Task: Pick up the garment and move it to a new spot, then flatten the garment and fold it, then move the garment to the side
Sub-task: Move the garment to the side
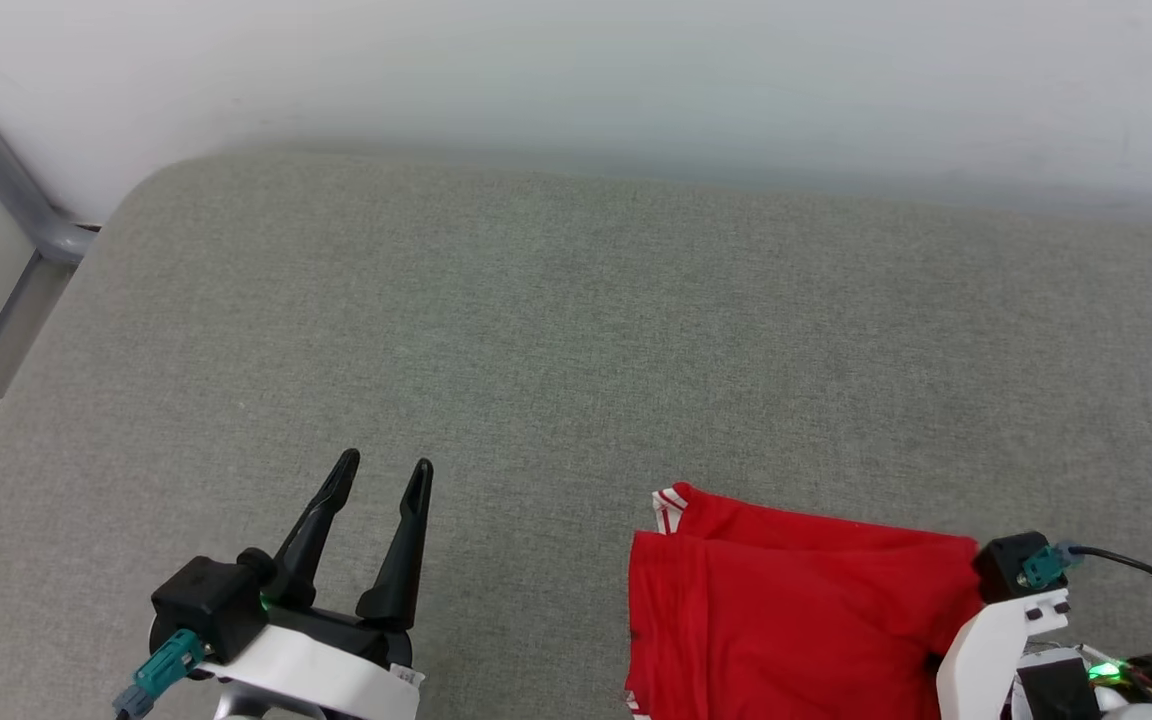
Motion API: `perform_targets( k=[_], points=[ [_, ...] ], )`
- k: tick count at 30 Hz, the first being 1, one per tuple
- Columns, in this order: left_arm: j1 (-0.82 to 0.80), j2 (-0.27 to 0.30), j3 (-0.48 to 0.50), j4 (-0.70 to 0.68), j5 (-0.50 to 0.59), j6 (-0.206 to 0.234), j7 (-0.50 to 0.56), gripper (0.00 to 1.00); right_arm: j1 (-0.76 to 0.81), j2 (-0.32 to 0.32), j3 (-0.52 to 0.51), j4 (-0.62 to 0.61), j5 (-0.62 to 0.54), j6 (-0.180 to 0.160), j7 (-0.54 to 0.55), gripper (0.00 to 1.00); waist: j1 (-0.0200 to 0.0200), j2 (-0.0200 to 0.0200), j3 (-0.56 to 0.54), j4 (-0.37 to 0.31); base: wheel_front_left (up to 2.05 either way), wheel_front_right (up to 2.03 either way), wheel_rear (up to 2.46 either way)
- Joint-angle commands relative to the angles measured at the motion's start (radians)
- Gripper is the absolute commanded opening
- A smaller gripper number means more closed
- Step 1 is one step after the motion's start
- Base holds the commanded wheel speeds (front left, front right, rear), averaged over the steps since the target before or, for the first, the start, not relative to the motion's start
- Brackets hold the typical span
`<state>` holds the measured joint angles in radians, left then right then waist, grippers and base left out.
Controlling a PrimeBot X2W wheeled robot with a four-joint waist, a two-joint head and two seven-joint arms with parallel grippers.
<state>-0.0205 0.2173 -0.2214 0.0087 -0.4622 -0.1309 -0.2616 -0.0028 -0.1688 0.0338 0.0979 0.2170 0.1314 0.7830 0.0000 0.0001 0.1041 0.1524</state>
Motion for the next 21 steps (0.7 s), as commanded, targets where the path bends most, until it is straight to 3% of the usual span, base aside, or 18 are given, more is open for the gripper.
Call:
perform_targets(
  k=[1,5,14,21],
  points=[
    [0.005,0.000,0.002,0.001,0.002,0.001,-0.005,1.00,-0.020,-0.017,0.004,-0.001,-0.007,-0.002,-0.011,0.00,0.0000,-0.0001,-0.009,-0.010,0.00,0.00,0.00],
    [0.013,0.000,0.003,-0.005,0.003,0.001,-0.004,1.00,-0.050,-0.086,0.067,-0.041,-0.029,-0.002,-0.037,0.00,0.0000,-0.0001,-0.024,-0.039,0.00,0.00,0.00],
    [0.002,-0.005,-0.013,-0.032,0.012,0.001,-0.004,1.00,-0.169,-0.326,0.218,-0.104,-0.073,-0.002,-0.027,0.00,0.0000,-0.0001,-0.004,-0.143,0.00,0.00,0.00],
    [-0.044,-0.002,-0.045,-0.074,0.033,0.001,-0.004,1.00,-0.290,-0.492,0.256,-0.072,-0.074,-0.002,-0.036,0.00,0.0000,-0.0001,0.077,-0.241,0.00,0.00,0.00]
  ],
)
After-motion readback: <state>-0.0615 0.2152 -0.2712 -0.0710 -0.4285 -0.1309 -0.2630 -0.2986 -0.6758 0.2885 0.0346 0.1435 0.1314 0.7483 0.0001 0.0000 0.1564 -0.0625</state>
